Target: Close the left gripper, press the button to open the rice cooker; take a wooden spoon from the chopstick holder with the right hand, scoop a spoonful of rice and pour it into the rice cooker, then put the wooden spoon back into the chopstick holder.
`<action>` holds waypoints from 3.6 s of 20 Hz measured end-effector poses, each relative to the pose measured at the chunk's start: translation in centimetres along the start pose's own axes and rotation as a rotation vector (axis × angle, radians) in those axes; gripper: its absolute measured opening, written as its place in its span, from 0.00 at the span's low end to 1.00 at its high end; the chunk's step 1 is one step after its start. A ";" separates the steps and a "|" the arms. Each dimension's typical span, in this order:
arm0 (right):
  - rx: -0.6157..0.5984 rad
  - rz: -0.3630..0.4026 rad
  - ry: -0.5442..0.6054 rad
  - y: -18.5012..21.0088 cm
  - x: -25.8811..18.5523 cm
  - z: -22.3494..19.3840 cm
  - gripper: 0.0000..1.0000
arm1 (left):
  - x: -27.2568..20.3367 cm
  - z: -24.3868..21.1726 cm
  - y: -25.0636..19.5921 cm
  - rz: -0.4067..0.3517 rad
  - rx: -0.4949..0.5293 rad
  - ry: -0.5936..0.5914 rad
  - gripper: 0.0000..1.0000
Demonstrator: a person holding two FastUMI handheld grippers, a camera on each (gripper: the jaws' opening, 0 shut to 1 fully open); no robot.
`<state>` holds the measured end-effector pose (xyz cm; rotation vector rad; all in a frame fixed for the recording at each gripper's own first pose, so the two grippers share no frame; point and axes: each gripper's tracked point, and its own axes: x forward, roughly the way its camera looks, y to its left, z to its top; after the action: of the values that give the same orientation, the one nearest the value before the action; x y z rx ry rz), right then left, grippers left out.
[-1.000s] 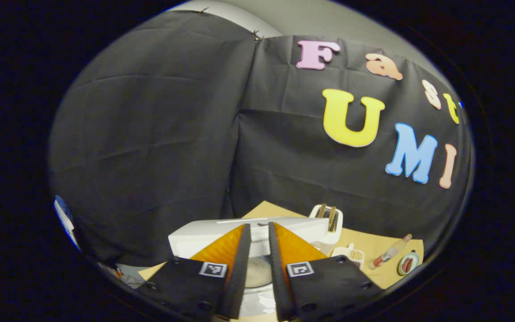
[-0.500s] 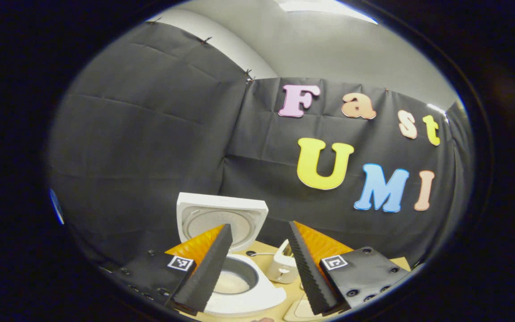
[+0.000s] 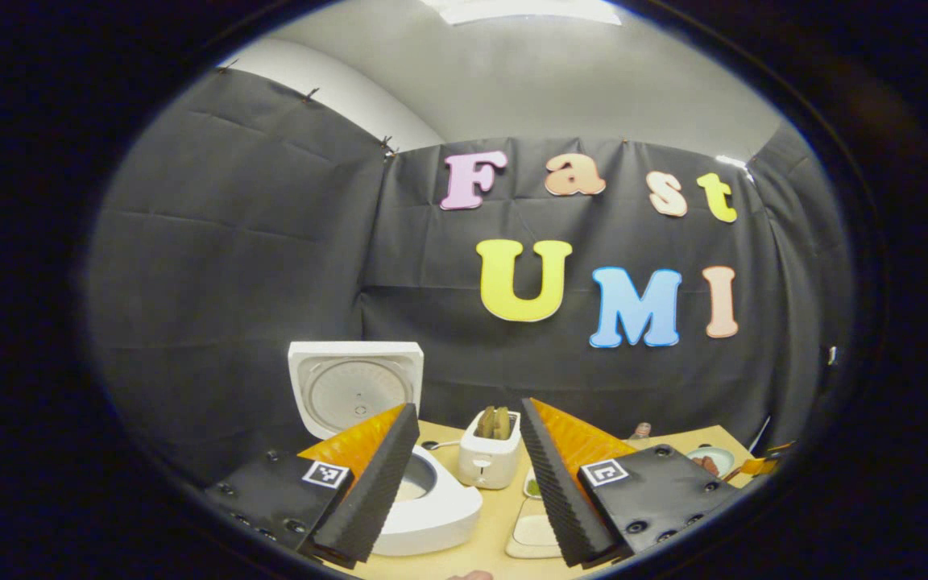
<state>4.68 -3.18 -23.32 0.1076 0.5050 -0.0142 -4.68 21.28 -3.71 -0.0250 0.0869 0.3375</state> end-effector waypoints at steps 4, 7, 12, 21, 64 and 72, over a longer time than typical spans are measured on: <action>0.057 -0.001 0.072 -0.2 3.5 -2.2 0.98 | -1.1 -0.9 -2.4 -0.012 0.013 0.035 0.89; 0.072 0.019 0.112 0.1 5.6 -3.3 0.89 | -1.0 -1.2 -3.8 -0.011 0.030 0.048 0.89; 0.100 0.089 0.143 1.9 6.6 -3.9 0.60 | -0.7 -2.6 -6.0 -0.030 0.029 0.061 0.89; 0.165 0.120 0.132 6.7 4.3 -1.2 0.11 | 2.1 -3.2 -4.5 -0.154 0.007 0.053 0.89; 0.394 0.476 0.225 30.6 9.5 -4.8 0.11 | 5.3 -7.6 7.2 -0.129 0.029 0.122 0.95; 0.660 0.525 0.100 26.7 6.4 3.1 0.11 | 4.9 -6.6 6.4 -0.150 0.014 0.097 0.92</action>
<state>12.82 23.10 -21.06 0.8880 0.5445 0.3416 -2.76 28.68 -10.82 -0.0339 0.1829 0.1853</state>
